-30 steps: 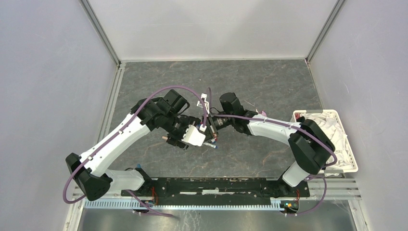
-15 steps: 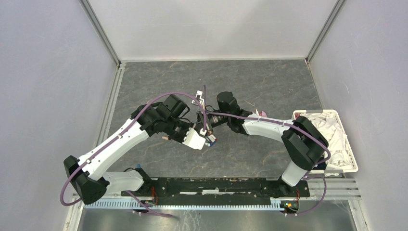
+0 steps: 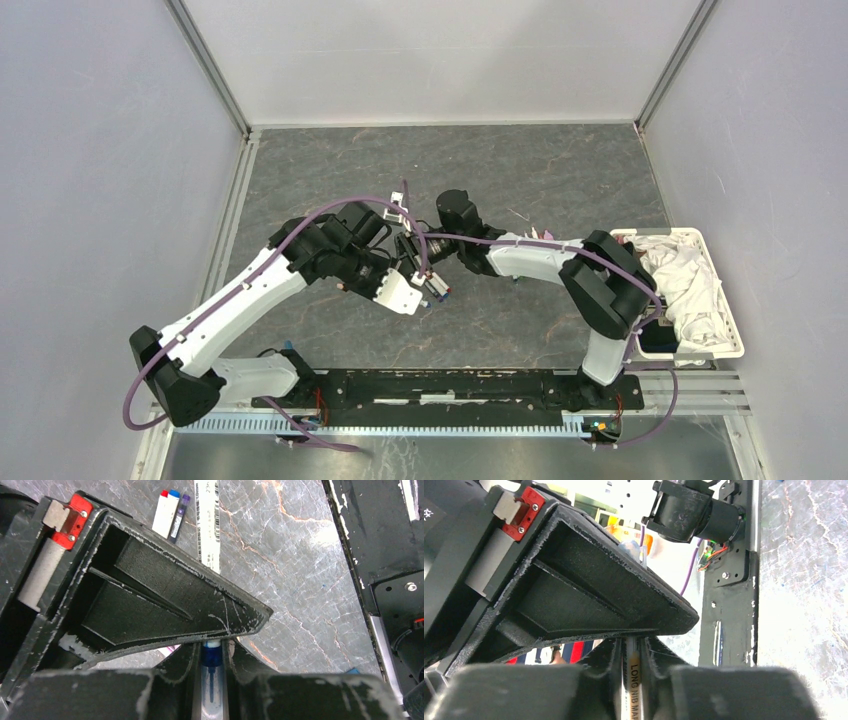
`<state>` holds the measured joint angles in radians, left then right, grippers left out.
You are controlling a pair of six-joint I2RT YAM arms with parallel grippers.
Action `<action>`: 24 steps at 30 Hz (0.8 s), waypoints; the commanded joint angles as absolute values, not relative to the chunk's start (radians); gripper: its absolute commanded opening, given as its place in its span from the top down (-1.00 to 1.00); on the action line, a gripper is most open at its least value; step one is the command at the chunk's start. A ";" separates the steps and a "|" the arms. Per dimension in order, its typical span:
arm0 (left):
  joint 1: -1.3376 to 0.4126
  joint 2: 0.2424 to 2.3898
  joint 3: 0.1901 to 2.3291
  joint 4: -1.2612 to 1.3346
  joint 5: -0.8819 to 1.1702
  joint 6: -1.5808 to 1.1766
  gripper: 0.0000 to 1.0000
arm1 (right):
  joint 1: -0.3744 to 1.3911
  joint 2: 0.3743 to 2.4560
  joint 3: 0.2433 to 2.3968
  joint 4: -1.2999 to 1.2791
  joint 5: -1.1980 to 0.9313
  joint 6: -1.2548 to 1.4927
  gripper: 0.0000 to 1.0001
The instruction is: Open the pen caps
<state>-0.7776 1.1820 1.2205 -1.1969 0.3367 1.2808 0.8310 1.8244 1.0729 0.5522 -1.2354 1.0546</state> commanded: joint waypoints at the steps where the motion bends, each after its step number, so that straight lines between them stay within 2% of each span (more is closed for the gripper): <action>1: -0.827 1.184 1.273 -1.114 0.429 1.325 0.95 | 0.851 1.865 1.164 0.751 -1.144 1.189 0.99; 7: -0.833 1.203 1.294 -1.104 0.439 1.304 0.95 | 0.849 1.867 1.181 0.670 -0.999 1.146 1.00; 11: -0.834 1.201 1.290 -1.110 0.427 1.324 0.95 | 0.846 1.868 1.239 0.368 -0.911 0.937 1.00; 15: -0.834 1.207 1.274 -1.114 0.369 1.355 0.95 | 0.844 1.892 1.267 0.279 -0.882 0.883 1.00; 16: -0.832 1.207 1.271 -1.129 0.336 1.372 0.95 | 0.840 1.875 1.256 0.164 -0.883 0.809 1.00; 18: -0.757 1.188 1.252 -1.174 0.162 1.454 0.96 | 0.825 1.735 1.080 -0.129 -0.816 0.570 1.00; 19: -0.605 1.166 1.231 -1.176 0.102 1.574 0.96 | 0.799 1.641 0.915 -0.162 -0.783 0.519 1.00; 20: -0.428 1.143 1.203 -1.146 0.124 1.741 0.96 | 0.759 1.544 0.710 -0.059 -0.775 0.586 1.00; 21: -0.325 1.141 1.183 -1.139 0.127 1.878 0.95 | 0.720 1.502 0.608 0.044 -0.791 0.667 1.00; 22: -0.355 1.157 1.194 -1.144 0.117 1.896 0.95 | 0.714 1.500 0.647 -0.032 -0.784 0.627 1.00; 23: -0.445 1.185 1.229 -1.131 0.094 1.775 0.95 | 0.721 1.520 0.750 -0.193 -0.765 0.512 1.00; 24: -0.535 1.213 1.259 -1.123 0.058 1.693 0.95 | 0.725 1.528 0.784 -0.229 -0.764 0.482 1.00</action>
<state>-0.5781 1.2179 1.1713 -1.0466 0.5274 1.6348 0.7895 1.5204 0.8581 0.3466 -0.7593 0.6880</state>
